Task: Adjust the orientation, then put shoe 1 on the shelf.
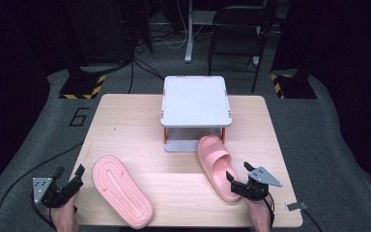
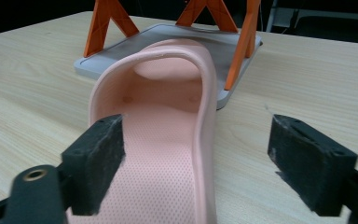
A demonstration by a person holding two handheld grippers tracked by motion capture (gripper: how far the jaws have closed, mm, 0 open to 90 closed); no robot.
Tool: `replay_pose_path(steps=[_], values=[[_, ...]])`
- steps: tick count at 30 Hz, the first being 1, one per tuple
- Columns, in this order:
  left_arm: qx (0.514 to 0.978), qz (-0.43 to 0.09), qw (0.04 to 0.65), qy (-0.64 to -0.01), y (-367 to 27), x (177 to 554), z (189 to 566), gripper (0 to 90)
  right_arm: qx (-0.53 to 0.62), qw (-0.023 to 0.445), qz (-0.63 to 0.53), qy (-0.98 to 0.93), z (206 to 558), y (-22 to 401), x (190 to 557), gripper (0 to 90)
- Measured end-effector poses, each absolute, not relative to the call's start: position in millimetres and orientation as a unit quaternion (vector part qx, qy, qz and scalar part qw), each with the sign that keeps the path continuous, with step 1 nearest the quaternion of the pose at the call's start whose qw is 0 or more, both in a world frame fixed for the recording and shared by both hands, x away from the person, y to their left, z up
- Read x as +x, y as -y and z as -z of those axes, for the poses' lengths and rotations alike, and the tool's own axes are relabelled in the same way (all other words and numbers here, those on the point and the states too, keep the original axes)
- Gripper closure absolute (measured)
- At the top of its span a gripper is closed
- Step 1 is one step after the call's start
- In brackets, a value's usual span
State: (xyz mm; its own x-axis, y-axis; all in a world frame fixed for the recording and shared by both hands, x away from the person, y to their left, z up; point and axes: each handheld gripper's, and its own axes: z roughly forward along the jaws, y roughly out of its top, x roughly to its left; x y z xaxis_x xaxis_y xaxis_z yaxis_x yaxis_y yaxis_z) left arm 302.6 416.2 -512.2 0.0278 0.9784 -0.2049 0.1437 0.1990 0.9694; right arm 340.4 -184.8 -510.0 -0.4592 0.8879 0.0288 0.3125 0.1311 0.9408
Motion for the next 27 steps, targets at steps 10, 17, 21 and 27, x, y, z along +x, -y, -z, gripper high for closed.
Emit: replay_pose_path(steps=[10, 17, 21, 27], values=[[0.512, -0.387, 0.538, -0.547, -408.2, 302.0, 503.9, 23.0, 0.436, 0.281, -0.496, -0.696, 511.0, 185.3, 343.8, 29.5], [0.56, -0.366, 0.562, -0.486, -374.1, 306.3, 457.1, 20.9, 0.435, 0.281, -0.492, -0.7, 506.5, 188.0, 347.8, 29.4], [0.601, -0.35, 0.569, -0.439, -344.6, 320.6, 416.8, 19.7, 0.433, 0.283, -0.49, -0.702, 504.8, 189.5, 349.8, 29.4], [0.685, -0.307, 0.568, -0.338, -290.5, 355.5, 365.1, 26.8, 0.426, 0.282, -0.488, -0.708, 502.1, 189.5, 353.8, 30.4]])
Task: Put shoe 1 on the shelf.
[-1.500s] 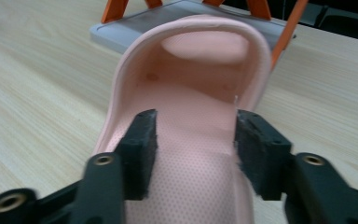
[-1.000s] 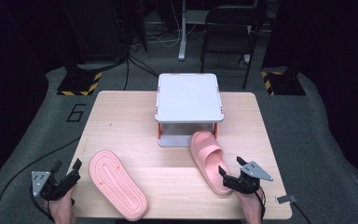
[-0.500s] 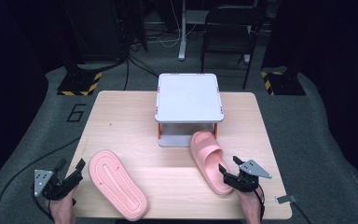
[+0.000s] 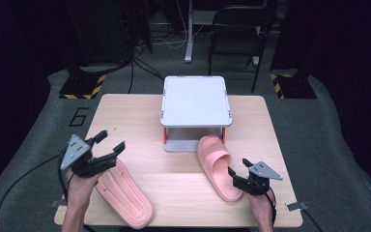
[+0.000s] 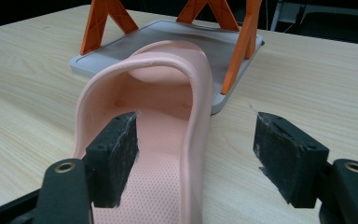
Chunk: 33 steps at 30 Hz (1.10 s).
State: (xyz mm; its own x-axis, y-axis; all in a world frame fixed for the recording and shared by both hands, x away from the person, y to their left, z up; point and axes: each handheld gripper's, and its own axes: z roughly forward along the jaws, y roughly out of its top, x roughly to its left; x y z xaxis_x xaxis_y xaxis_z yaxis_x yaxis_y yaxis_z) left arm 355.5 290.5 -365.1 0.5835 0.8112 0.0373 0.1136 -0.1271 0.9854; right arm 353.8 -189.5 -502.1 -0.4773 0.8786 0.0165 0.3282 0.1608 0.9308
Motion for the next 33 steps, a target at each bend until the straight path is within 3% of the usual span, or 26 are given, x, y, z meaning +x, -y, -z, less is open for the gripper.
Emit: replay_pose_path(steps=[6, 10, 16, 27, 33], values=[[0.733, -0.279, 0.536, -0.313, -242.9, 401.1, 349.7, 30.5, 0.428, 0.282, -0.484, -0.709, 503.0, 189.3, 357.1, 30.5], [0.755, -0.236, 0.522, -0.32, -217.1, 432.2, 354.4, 30.7, 0.429, 0.279, -0.477, -0.714, 503.9, 189.5, 360.9, 30.5], [0.77, -0.217, 0.508, -0.32, -187.5, 461.9, 365.5, 30.7, 0.431, 0.27, -0.467, -0.724, 506.1, 189.3, 370.6, 31.7], [0.781, -0.211, 0.486, -0.33, -169.9, 483.3, 384.8, 31.5, 0.412, 0.272, -0.45, -0.744, 511.8, 182.1, 390.1, 50.9], [0.781, -0.216, 0.486, -0.327, -168.9, 483.6, 385.6, 30.4, 0.394, 0.284, -0.427, -0.763, 508.0, 167.0, 404.8, 70.9]])
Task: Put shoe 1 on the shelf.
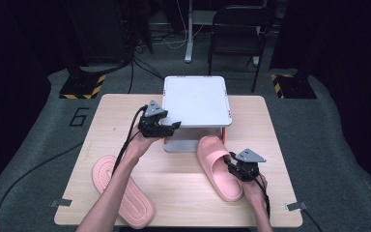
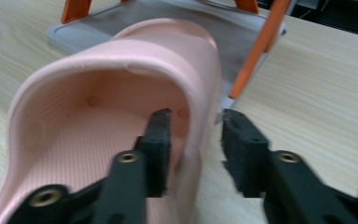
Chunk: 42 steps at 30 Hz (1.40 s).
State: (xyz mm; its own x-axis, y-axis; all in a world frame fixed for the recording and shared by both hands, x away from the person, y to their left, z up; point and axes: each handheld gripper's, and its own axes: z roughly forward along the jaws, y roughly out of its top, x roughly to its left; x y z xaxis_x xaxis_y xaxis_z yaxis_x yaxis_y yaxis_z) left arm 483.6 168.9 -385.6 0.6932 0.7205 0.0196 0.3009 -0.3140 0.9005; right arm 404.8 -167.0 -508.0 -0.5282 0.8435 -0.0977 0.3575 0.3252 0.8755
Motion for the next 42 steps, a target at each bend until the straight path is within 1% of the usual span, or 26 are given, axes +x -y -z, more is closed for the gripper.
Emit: replay_pose_path(steps=[1, 3, 5, 8, 11, 14, 17, 24, 25, 27, 29, 30, 33, 35, 37, 40, 42], values=[[0.783, -0.213, 0.487, -0.324, -170.0, 484.1, 385.4, 30.6, 0.395, 0.288, -0.425, -0.762, 507.6, 163.2, 406.1, 73.7], [0.779, -0.21, 0.489, -0.331, -171.5, 484.4, 384.7, 30.8, 0.394, 0.291, -0.426, -0.761, 506.1, 158.3, 407.3, 76.2], [0.775, -0.208, 0.493, -0.336, -172.4, 485.0, 384.4, 30.8, 0.397, 0.283, -0.429, -0.76, 503.8, 153.5, 409.4, 80.0], [0.769, -0.203, 0.5, -0.342, -174.0, 487.6, 384.7, 30.8, 0.387, 0.279, -0.429, -0.767, 500.2, 143.4, 412.1, 80.1], [0.76, -0.202, 0.506, -0.353, -174.3, 489.3, 384.8, 32.6, 0.381, 0.28, -0.431, -0.769, 495.4, 131.3, 419.4, 79.8], [0.767, -0.201, 0.501, -0.348, -172.5, 489.8, 385.2, 33.8, 0.383, 0.271, -0.434, -0.769, 491.6, 118.1, 432.9, 79.6], [0.761, -0.204, 0.504, -0.353, -171.4, 490.4, 386.0, 34.2, 0.394, 0.268, -0.437, -0.763, 490.3, 102.1, 448.2, 79.2], [0.761, -0.209, 0.5, -0.356, -171.2, 490.2, 385.5, 37.0, 0.436, 0.274, -0.44, -0.736, 500.2, 67.0, 468.4, 78.7], [0.761, -0.21, 0.5, -0.356, -171.0, 490.2, 385.5, 37.0, 0.437, 0.271, -0.442, -0.735, 502.2, 65.3, 469.5, 77.2], [0.761, -0.21, 0.499, -0.356, -170.9, 490.3, 385.5, 37.0, 0.435, 0.268, -0.444, -0.736, 503.7, 64.8, 470.0, 65.8], [0.762, -0.211, 0.499, -0.355, -171.1, 490.5, 385.5, 37.0, 0.43, 0.256, -0.455, -0.737, 502.8, 69.8, 467.9, 54.5], [0.762, -0.211, 0.499, -0.355, -171.2, 490.5, 385.5, 37.0, 0.42, 0.254, -0.458, -0.741, 502.0, 74.4, 465.8, 52.2], [0.763, -0.209, 0.498, -0.354, -171.9, 490.6, 385.3, 37.0, 0.399, 0.238, -0.473, -0.748, 499.1, 91.8, 452.1, 40.6], [0.762, -0.21, 0.5, -0.355, -171.6, 490.4, 385.5, 37.0, 0.38, 0.223, -0.486, -0.755, 497.7, 104.6, 438.7, 36.1], [0.762, -0.21, 0.5, -0.356, -171.4, 490.2, 385.4, 37.0, 0.362, 0.226, -0.483, -0.765, 499.3, 115.0, 422.9, 30.1], [0.761, -0.21, 0.498, -0.357, -170.7, 489.8, 385.2, 37.0, 0.341, 0.206, -0.483, -0.78, 505.4, 128.0, 403.2, 28.5], [0.761, -0.21, 0.498, -0.358, -170.7, 489.8, 385.2, 37.0, 0.326, 0.195, -0.485, -0.788, 509.2, 133.5, 391.6, 25.1]])
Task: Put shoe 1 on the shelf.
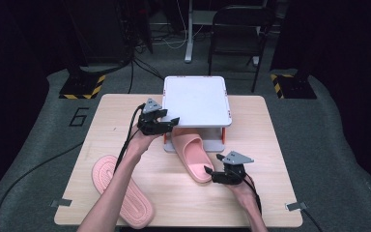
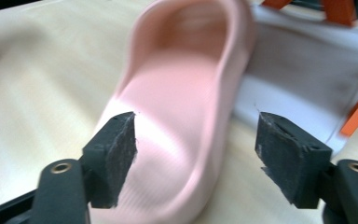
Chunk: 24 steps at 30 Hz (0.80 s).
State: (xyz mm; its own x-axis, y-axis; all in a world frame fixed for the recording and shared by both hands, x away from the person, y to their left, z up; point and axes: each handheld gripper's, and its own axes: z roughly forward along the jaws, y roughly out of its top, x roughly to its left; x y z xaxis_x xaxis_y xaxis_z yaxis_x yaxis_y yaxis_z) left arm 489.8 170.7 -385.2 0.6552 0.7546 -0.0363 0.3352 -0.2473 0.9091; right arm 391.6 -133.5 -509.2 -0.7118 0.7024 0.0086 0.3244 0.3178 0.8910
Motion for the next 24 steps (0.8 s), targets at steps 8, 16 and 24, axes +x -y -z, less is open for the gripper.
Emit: replay_pose_path(steps=[8, 16, 24], values=[[0.761, -0.209, 0.499, -0.359, -170.6, 489.7, 385.1, 36.9, 0.288, 0.185, -0.431, -0.835, 525.5, 126.3, 372.7, 27.4], [0.76, -0.209, 0.499, -0.361, -170.4, 489.4, 385.1, 37.0, 0.283, 0.201, -0.419, -0.839, 518.9, 105.5, 392.8, 33.6], [0.752, -0.211, 0.498, -0.376, -175.7, 492.0, 384.8, 36.8, 0.281, 0.206, -0.431, -0.832, 507.5, 74.5, 418.7, 31.8]])
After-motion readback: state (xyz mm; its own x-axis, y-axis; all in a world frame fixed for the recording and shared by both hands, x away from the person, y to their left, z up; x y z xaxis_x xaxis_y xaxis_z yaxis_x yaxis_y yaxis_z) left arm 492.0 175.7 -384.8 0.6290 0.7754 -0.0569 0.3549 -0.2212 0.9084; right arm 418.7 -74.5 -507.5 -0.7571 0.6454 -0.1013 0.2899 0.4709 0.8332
